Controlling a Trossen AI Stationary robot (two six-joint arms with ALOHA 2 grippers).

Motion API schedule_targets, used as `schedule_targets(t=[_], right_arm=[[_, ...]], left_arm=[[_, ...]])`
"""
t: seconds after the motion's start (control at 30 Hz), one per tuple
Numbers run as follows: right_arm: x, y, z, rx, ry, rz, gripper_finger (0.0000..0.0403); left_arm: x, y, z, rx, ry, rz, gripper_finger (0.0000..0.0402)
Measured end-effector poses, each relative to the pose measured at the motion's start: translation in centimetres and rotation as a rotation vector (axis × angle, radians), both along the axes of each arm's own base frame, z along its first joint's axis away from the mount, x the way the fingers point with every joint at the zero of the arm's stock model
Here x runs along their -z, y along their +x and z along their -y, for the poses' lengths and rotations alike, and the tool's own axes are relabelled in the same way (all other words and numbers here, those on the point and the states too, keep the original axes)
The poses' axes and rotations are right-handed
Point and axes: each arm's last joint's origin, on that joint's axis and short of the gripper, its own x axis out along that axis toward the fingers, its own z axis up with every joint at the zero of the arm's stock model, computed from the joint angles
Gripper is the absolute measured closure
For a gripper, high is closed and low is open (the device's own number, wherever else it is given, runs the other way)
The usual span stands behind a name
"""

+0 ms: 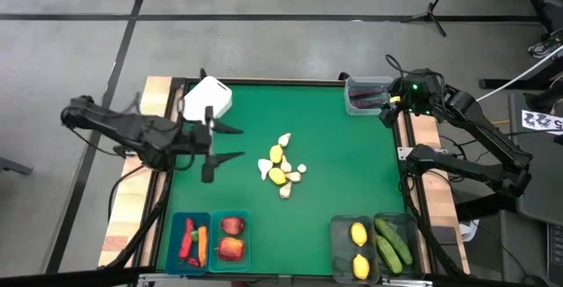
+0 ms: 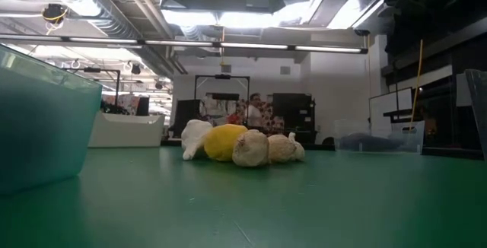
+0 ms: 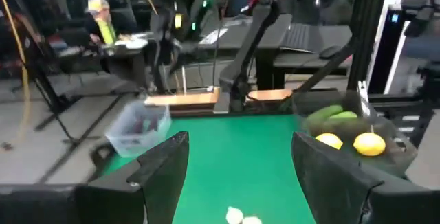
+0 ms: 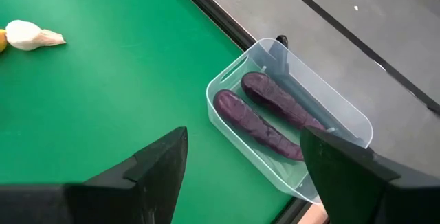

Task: Sort produce into baskets
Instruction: Put the lemon into the left black bin

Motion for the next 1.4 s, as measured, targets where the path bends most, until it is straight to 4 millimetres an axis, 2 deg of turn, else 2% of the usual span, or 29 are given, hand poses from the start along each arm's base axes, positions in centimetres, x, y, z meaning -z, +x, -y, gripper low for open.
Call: schedule_targets(t=[0.13,0.23,0.37,0.47,0.57,0.77,0.93,1.03,1.23,1.4], right_arm=[[0.0,0.0,0.0,-0.001,0.002,-0.001,0.0121],[0.0,0.0,0.0,-0.002,0.002,-0.001,0.0121],[-0.1,0.1,0.1,0.000,-0.006,0.010,0.0121],[-0.1,0.1,0.1,-0.001,-0.007,0.012,0.0121],[-0.1,0.1,0.1,0.000,-0.007,0.011,0.0121],[-0.1,0.1,0.1,0.002,-0.005,0.009,0.0121],[-0.1,0.1,0.0,0.001,-0.005,0.009,0.0121],[-0.1,0.1,0.0,0.001,-0.004,0.008,0.0121],[-0.1,0.1,0.0,0.002,-0.005,0.008,0.0121],[-0.1,0.1,0.0,0.000,-0.006,0.007,0.0121]], left_arm=[[6.0,1.0,-1.8,-0.064,-0.147,0.007,0.0148],[9.4,1.4,-3.4,-0.127,-0.286,0.031,0.0148],[13.5,2.7,-4.7,-0.048,-0.401,-0.015,0.0148],[14.2,4.3,-5.4,0.012,-0.426,0.026,0.0148],[16.0,6.3,-6.5,0.026,-0.442,-0.066,0.0153],[18.5,10.7,-8.6,-0.078,-0.535,-0.219,0.0160],[18.9,13.6,-8.8,-0.233,-0.535,-0.412,0.0161],[19.1,14.6,-8.3,-0.337,-0.507,-0.503,0.0161],[18.8,15.1,-6.7,-0.570,-0.458,-0.489,0.0161],[19.2,15.1,-5.9,-0.625,-0.480,-0.468,0.0161]])
